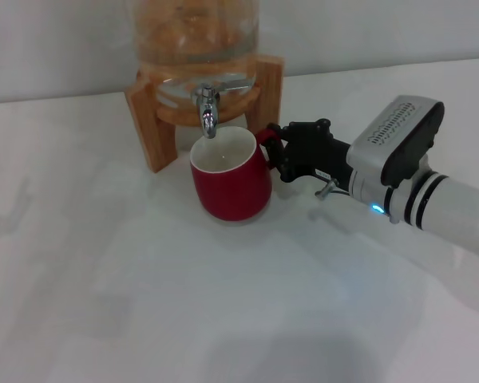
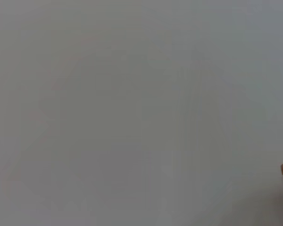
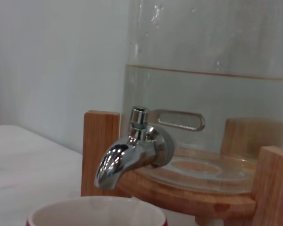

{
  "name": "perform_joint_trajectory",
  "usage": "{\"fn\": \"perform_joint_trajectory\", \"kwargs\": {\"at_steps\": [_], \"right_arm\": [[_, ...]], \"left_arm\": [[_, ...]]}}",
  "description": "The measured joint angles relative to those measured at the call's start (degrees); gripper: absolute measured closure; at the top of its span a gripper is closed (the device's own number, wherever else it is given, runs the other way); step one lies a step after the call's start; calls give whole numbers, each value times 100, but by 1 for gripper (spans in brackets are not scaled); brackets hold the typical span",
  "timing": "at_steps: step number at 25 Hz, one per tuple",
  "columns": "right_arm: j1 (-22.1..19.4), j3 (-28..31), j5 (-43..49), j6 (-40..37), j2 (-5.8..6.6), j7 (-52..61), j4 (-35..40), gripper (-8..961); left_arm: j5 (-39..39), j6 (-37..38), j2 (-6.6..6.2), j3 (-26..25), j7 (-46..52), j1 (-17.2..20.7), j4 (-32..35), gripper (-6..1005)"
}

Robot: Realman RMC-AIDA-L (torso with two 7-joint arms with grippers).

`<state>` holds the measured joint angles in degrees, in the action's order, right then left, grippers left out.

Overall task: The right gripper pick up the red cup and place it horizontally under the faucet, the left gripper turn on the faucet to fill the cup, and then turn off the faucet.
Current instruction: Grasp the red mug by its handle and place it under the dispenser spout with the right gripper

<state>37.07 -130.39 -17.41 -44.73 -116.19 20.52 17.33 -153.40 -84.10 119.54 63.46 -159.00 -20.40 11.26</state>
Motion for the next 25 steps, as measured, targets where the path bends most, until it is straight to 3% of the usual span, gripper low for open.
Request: {"fn": "perform_joint_trajectory", "kwargs": {"at_steps": [25], "right_arm": [[106,-104,-25,319,0,4,129,840]], "left_arm": [[12,-5,17,17,0,-8,13,154]]}}
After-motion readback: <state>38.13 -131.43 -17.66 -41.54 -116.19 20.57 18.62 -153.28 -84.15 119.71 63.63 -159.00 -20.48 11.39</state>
